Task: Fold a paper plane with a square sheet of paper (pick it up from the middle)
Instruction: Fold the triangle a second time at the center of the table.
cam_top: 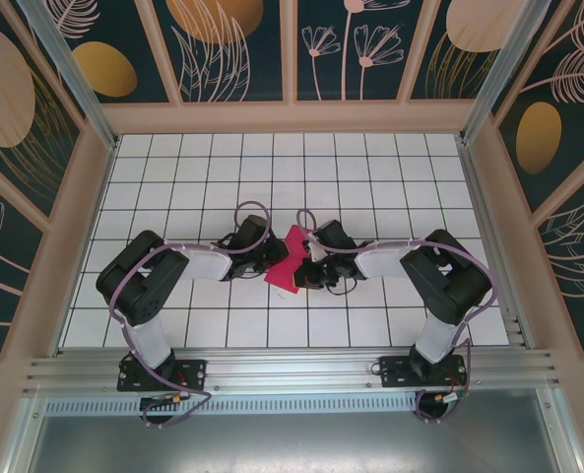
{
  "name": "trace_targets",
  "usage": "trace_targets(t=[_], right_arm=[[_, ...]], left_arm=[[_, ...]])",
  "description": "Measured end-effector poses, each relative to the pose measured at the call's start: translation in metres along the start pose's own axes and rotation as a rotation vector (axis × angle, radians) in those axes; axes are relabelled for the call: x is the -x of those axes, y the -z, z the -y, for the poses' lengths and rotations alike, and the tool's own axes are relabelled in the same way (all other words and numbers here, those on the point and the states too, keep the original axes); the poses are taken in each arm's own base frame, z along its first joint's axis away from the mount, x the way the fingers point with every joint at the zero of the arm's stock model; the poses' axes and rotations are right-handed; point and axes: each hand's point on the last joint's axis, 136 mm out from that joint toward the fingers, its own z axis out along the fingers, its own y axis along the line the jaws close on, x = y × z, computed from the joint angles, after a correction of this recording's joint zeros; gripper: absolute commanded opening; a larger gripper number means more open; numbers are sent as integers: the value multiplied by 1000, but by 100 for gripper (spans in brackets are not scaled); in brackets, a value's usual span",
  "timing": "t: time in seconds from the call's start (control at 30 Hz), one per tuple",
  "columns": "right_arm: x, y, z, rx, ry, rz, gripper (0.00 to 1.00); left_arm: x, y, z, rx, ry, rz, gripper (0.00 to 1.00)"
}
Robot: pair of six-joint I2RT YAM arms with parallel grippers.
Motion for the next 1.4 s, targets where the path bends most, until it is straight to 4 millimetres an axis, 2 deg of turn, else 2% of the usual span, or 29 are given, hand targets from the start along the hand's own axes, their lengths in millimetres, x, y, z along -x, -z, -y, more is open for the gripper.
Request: trace_targets(t=[0.43,0.73,0.87,1.03,1.17,1.3,1.4], right_arm=[[0,0,0,0,6,3,1],[0,0,0,2,8,6,1],[0,0,0,1,7,5,1],[0,0,0,1,7,5,1],[0,0,0,1,7,5,2],[1,0,-1,0,7,4,2],[1,0,-1,-1,6,4,2]], left_arm=[[4,-2,1,0,-8,-22,19],[41,-5,0,53,-21,51,20],[47,-4,6,44,-34,61,19],[41,8,25,-34,-44,31,14],[26,19,41,-130,-54,-19,13],[6,14,40,-167,-52,-87,13],[-6,6,33,-170,-38,-130,13]])
